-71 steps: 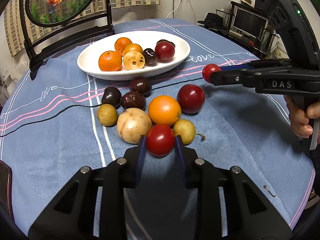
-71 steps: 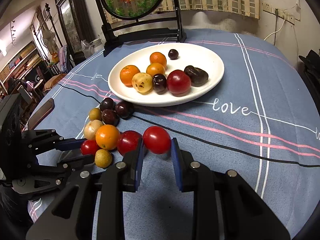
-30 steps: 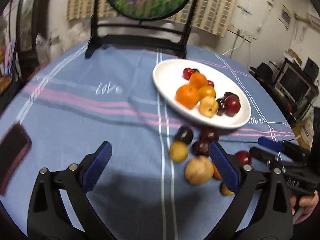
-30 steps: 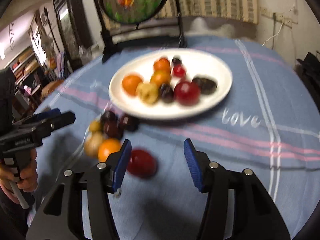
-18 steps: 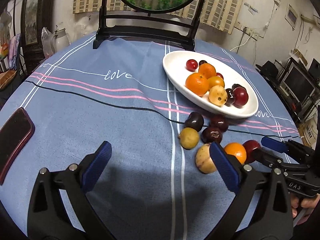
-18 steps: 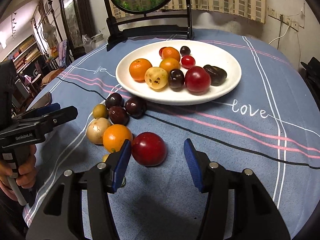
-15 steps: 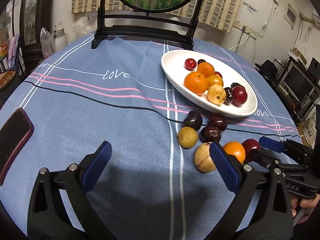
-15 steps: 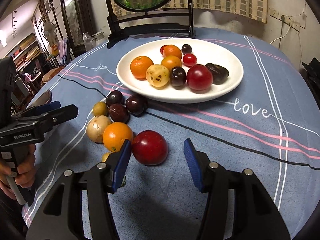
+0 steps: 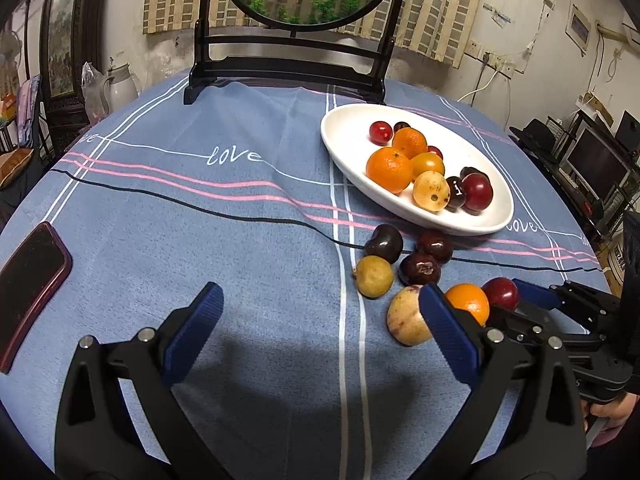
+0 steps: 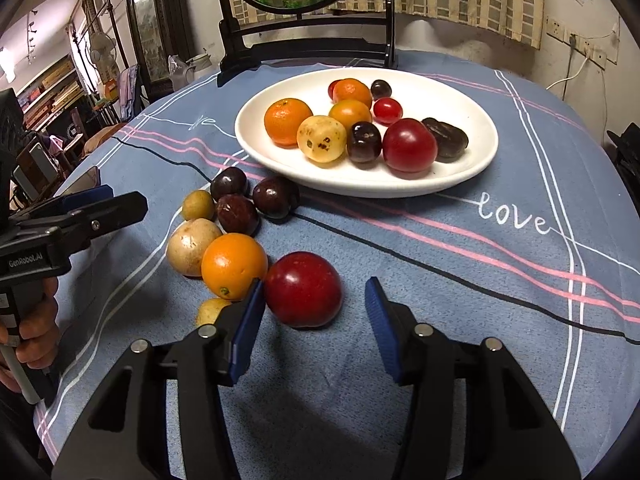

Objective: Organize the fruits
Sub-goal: 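Grasp the large red fruit with the right gripper while the left gripper grasps the pale brown fruit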

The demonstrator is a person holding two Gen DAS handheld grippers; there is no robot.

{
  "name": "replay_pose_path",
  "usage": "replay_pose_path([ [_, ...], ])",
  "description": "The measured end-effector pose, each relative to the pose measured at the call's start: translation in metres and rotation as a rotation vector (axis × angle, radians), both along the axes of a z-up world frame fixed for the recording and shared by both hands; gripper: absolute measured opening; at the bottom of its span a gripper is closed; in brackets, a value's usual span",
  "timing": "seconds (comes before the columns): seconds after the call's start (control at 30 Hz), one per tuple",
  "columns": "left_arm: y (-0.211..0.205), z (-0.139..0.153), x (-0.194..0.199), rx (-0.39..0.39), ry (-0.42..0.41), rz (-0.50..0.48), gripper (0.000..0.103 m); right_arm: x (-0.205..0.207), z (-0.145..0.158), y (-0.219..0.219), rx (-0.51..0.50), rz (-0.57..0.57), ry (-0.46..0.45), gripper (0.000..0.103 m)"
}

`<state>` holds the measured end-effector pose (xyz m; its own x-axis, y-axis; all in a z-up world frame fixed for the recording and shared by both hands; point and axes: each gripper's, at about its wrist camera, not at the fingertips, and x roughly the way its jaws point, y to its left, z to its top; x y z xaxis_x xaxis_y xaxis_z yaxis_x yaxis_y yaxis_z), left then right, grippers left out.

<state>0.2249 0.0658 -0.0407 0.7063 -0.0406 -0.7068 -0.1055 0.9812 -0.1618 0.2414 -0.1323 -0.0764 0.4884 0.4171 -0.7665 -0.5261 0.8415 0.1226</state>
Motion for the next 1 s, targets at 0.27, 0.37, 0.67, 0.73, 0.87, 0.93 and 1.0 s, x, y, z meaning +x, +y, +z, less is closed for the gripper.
replay_pose_path([
  [0.27, -0.012, -0.003, 0.000, 0.021, 0.000, -0.069, 0.097, 0.009, 0.010, -0.022, 0.120, -0.060, 0.046, 0.039],
  [0.37, -0.033, -0.009, 0.000, 0.074, 0.024, -0.181, 0.071, 0.010, 0.013, -0.029, 0.124, -0.093, 0.038, 0.039],
  [0.67, -0.062, -0.022, 0.005, 0.147, 0.075, -0.329, 0.044, 0.011, 0.014, -0.032, 0.137, -0.106, 0.051, 0.039],
  [0.73, -0.063, -0.022, 0.009, 0.162, 0.071, -0.334, 0.044, 0.010, 0.014, -0.032, 0.139, -0.107, 0.051, 0.039],
  [0.87, -0.069, -0.024, 0.014, 0.186, 0.064, -0.347, 0.044, 0.009, 0.015, -0.032, 0.139, -0.101, 0.050, 0.039],
  [0.93, -0.071, -0.026, 0.018, 0.193, 0.076, -0.349, 0.044, 0.009, 0.015, -0.032, 0.140, -0.102, 0.048, 0.039],
  [1.0, -0.071, -0.027, 0.019, 0.197, 0.076, -0.353, 0.044, 0.009, 0.016, -0.033, 0.142, -0.105, 0.047, 0.039],
])
